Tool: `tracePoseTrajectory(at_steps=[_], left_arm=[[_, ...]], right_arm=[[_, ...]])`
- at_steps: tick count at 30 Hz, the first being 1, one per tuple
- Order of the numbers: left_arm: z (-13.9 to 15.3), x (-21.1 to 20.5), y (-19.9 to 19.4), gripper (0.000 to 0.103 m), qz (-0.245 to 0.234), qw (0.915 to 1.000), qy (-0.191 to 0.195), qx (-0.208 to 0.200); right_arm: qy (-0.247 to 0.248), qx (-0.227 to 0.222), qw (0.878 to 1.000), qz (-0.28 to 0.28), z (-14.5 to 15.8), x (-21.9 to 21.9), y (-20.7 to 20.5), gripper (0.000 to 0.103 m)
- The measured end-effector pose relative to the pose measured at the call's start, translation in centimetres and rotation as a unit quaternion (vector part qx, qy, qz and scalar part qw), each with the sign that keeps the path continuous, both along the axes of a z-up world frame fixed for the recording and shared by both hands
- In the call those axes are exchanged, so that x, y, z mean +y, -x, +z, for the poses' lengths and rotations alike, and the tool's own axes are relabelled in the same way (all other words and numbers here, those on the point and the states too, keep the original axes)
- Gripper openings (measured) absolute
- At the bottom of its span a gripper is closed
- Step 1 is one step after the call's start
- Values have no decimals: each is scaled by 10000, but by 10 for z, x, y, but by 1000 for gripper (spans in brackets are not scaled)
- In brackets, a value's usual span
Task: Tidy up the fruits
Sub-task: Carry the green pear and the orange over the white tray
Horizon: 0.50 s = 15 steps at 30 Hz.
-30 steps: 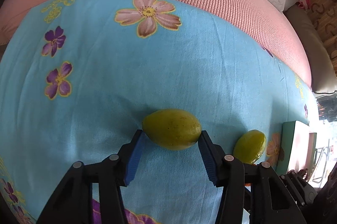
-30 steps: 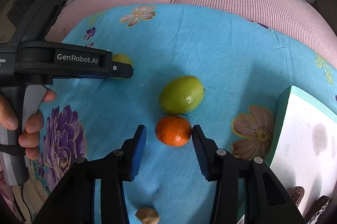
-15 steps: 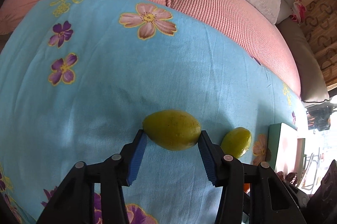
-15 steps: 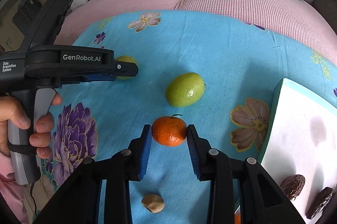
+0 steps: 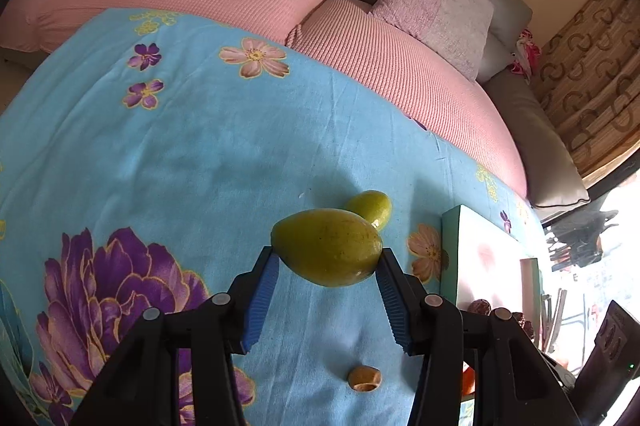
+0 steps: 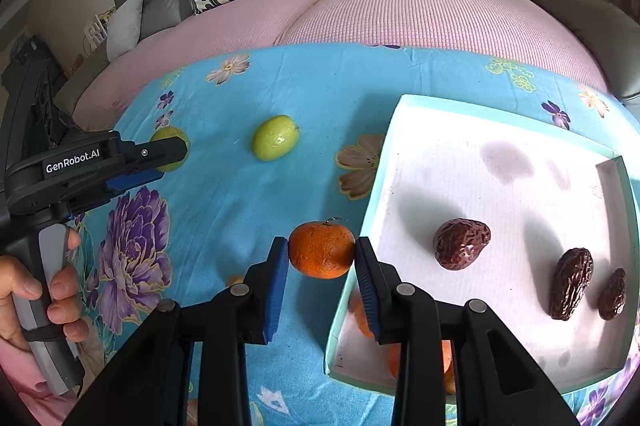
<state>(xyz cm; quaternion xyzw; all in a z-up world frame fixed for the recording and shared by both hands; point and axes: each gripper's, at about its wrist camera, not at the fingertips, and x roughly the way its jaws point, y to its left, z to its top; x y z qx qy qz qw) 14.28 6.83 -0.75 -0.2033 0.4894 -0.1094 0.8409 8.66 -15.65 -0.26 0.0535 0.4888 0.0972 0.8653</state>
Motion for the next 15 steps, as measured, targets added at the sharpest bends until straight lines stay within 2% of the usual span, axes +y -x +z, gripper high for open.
tracePoseTrajectory(at_steps=[9, 15], left_arm=[[9, -70, 9, 53, -734, 9969, -234, -133], [11, -127, 7, 53, -1296, 9906, -422, -147]], right_arm=[[67, -347, 9957, -862, 16, -74, 10, 35], [266, -386, 9841, -1715, 18, -133, 10, 35]])
